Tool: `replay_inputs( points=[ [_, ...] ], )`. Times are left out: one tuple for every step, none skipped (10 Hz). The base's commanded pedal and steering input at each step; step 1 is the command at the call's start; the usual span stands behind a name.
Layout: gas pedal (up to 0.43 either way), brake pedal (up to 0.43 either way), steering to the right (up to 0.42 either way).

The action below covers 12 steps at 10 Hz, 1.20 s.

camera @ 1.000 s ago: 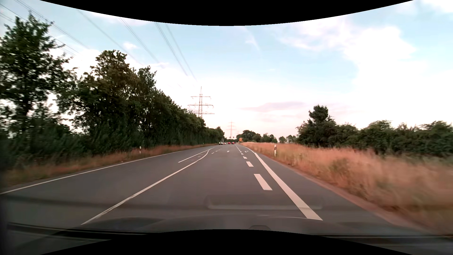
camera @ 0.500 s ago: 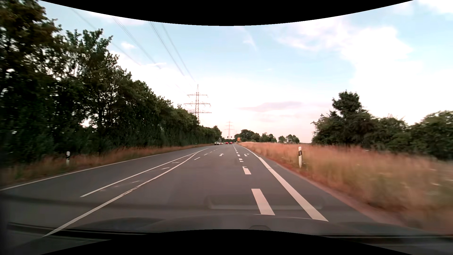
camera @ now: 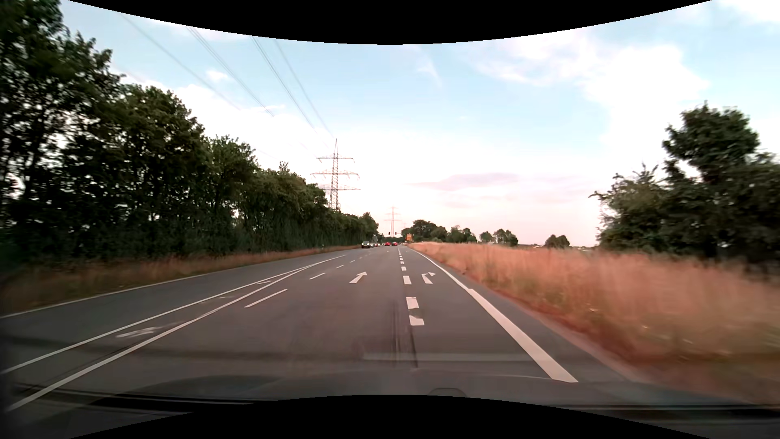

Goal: Follow the waypoints while adhering to traffic rules and regulations

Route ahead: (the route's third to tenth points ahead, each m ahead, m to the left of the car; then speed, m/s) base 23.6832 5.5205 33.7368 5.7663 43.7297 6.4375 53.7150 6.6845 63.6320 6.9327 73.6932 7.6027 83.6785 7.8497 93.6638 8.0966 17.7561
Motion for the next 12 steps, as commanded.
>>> replay_inputs(
  points=[
    [0.000,0.055,0.000],
    [0.000,0.055,-0.003],
    [0.000,0.055,-0.004],
    [0.000,0.055,-0.004],
    [0.000,0.055,-0.005],
    [0.000,0.061,-0.005],
    [0.000,0.067,-0.005],
    [0.000,0.073,-0.005],
    [0.000,0.079,-0.005],
    [0.000,0.079,-0.005],
    [0.000,0.079,-0.005],
    [0.000,0.079,-0.005]
  ],
)
